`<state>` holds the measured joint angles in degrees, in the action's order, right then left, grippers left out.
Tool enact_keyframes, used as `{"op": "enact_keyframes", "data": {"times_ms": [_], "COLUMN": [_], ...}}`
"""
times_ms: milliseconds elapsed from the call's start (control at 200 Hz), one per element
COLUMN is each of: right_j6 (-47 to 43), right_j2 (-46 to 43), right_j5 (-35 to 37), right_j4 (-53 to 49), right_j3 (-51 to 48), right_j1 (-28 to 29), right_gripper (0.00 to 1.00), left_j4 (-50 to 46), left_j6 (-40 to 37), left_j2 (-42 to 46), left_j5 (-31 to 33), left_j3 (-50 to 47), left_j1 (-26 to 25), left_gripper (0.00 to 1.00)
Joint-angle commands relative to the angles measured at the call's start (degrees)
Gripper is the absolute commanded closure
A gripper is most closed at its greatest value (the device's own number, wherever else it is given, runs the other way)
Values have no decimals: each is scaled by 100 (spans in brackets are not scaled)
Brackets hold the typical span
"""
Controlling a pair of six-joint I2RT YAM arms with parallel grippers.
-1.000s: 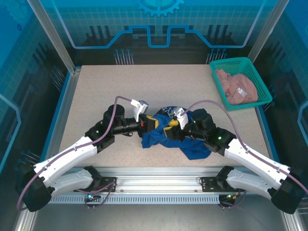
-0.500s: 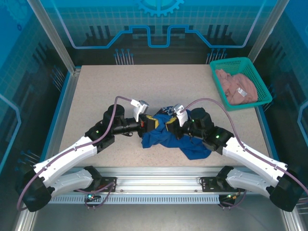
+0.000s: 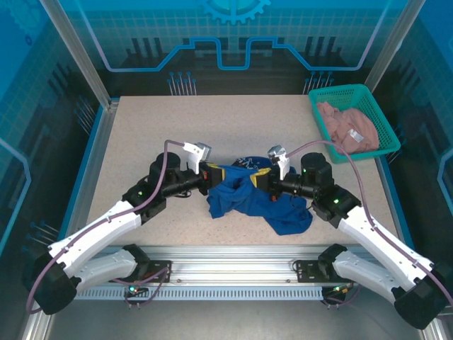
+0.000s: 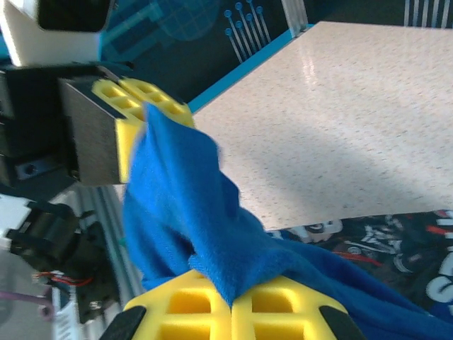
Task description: Fold the inside-out t-shirt
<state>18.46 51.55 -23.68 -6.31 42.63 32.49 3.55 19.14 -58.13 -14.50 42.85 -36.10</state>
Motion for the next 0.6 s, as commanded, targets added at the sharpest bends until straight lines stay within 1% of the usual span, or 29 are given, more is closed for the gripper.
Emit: {"op": "enact_keyframes", "data": {"times_ms": [0,215,315,380,415,470,510,590], "right_j6": [610,1109,1278,1375,1430,1520,1599,1725], "right_j2": [128,496,680,799,873,978,1046,1191], "right_j5": [-798,-1125,-1196,-1200,-1189,-1189,-1174,-1165], "right_j4": [415,618,441,330,283,254,236,218], "right_j3": [220,517,730,743,941,1001,1025,1096], "right_j1": [-131,-224,-300,-326,-338,-351,-372,-395], "right_gripper": [100,100,100,100,100,100,100,100], "left_j4": [-337,-793,-939,-1025,-1114,-1294,-1440,-1736], "left_j6": [-170,-624,-599,-552,-561,-684,-883,-1382], "left_j2": [51,483,774,985,1080,1200,1234,1123], "left_j5": [304,625,840,962,1061,1308,1494,1995], "left_j3": [50,53,35,42,64,148,251,493], "left_j1": [73,76,65,36,-20,-196,-418,-1096], "left_gripper": [81,63,51,47,45,43,43,42]}}
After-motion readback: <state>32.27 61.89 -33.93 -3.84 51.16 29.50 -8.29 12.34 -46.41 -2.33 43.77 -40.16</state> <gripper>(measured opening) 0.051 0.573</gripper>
